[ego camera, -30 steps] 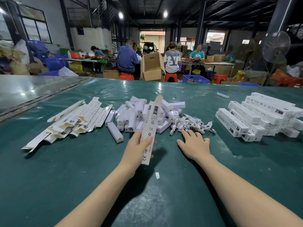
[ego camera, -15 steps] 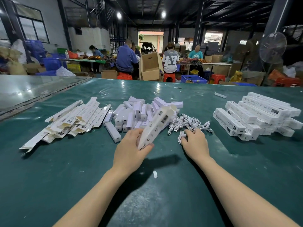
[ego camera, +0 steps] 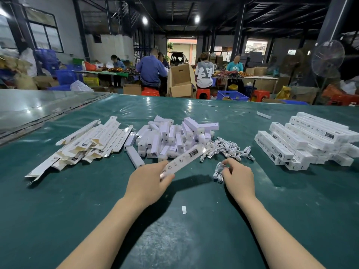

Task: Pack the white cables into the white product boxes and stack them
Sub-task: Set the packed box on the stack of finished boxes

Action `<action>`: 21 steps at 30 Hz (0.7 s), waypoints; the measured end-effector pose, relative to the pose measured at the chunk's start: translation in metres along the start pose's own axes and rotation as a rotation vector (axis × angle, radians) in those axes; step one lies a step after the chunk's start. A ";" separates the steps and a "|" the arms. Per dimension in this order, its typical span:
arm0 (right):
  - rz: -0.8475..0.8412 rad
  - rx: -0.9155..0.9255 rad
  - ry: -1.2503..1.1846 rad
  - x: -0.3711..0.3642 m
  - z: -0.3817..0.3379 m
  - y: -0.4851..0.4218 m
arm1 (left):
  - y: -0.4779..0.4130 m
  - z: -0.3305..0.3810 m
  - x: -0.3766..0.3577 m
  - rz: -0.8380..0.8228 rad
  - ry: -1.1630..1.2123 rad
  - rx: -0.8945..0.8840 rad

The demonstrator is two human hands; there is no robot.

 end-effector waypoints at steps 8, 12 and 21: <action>-0.171 0.024 -0.162 0.001 0.006 -0.002 | 0.000 -0.001 -0.003 -0.055 -0.196 0.051; -0.038 -0.032 -0.424 0.005 0.004 -0.002 | 0.003 0.004 -0.002 -0.063 -0.082 0.034; 0.013 -0.200 -0.902 0.011 0.006 -0.003 | 0.003 0.005 -0.012 -0.097 0.037 -0.004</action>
Point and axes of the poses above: each hand's wrist, its own y-axis away from the middle knuckle, its own x-axis out of the back of the hand, z = x × y, the point moved 2 cm from there along -y, towards the middle knuckle, and after that the axes turned 2 degrees about y, right-handed, at the moved point
